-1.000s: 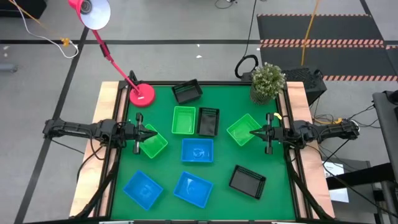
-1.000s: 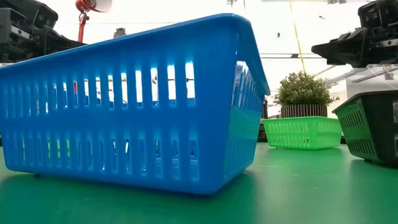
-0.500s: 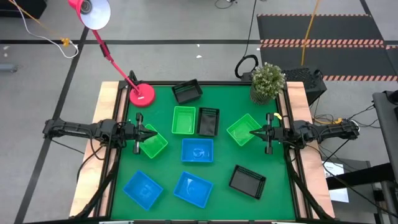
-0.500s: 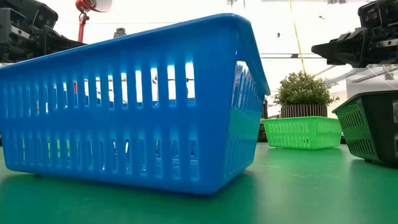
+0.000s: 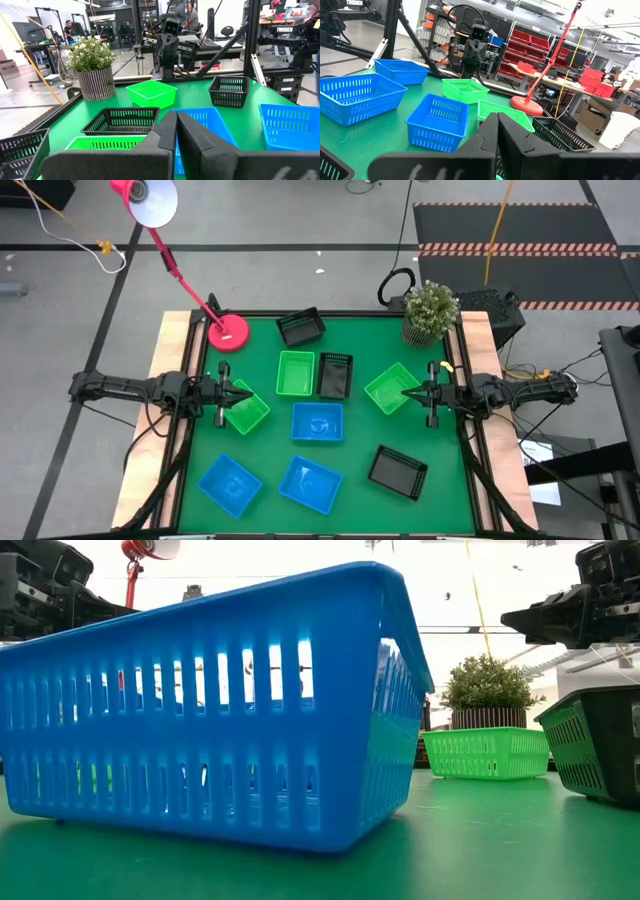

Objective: Stack baskets by color

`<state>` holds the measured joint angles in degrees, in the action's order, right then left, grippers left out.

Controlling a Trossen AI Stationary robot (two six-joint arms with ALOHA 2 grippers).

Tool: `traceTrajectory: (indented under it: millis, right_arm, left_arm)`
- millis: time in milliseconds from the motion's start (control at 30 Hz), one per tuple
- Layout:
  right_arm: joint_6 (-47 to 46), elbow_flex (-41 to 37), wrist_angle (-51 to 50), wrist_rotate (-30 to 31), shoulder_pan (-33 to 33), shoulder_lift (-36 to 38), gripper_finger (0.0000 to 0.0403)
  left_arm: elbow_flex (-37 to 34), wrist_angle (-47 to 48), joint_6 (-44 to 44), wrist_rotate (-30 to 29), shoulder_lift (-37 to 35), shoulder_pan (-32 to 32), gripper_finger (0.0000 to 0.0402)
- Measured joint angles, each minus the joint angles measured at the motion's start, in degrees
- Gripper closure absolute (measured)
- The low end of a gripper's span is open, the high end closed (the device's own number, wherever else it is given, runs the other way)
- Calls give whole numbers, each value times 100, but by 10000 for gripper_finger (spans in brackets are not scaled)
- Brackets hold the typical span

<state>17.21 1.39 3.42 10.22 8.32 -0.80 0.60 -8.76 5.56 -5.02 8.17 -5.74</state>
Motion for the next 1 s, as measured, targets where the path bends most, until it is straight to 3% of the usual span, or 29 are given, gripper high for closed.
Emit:
traceTrajectory:
  millis: [500,767,1000]
  right_arm:
    - [-25,2,10,2,-1,0,403]
    - [-1450,0,249,37,0,0,403]
    - [-1469,0,219,326,-2,-2,403]
  left_arm:
    - [1,-1,0,1,1,0,385]
    - [1,-1,0,1,0,-2,385]
    - [2,-2,0,2,2,-2,385]
